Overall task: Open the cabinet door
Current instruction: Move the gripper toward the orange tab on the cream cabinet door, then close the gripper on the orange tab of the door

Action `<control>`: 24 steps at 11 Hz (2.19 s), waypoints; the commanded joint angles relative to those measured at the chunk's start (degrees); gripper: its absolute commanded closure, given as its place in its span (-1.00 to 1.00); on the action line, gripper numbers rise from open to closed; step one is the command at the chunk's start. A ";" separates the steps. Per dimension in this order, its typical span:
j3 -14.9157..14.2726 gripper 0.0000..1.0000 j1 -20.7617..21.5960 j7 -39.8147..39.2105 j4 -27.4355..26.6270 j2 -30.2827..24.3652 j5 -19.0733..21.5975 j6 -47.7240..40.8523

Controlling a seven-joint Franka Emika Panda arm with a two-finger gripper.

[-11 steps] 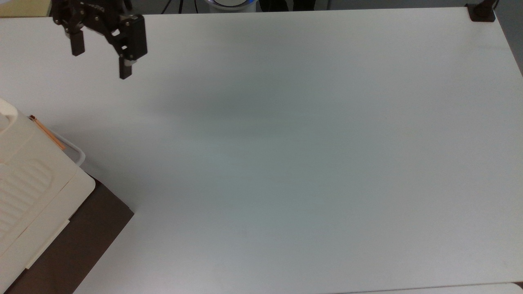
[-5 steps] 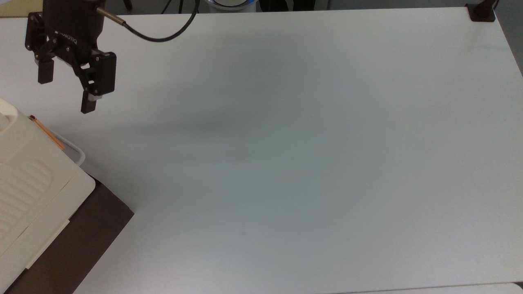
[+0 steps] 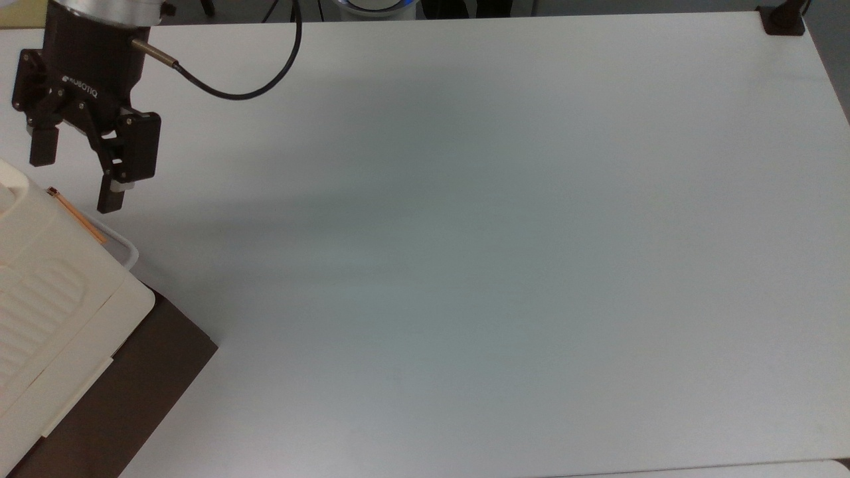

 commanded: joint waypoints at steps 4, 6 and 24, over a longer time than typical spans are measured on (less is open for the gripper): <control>-0.10 -0.79 -0.03 1.41 1.00 1.88 -1.90 5.71; -0.10 -0.51 -0.03 1.41 1.00 1.88 -1.99 5.80; 1.91 0.71 1.02 -1.84 0.12 -1.28 -3.05 -6.57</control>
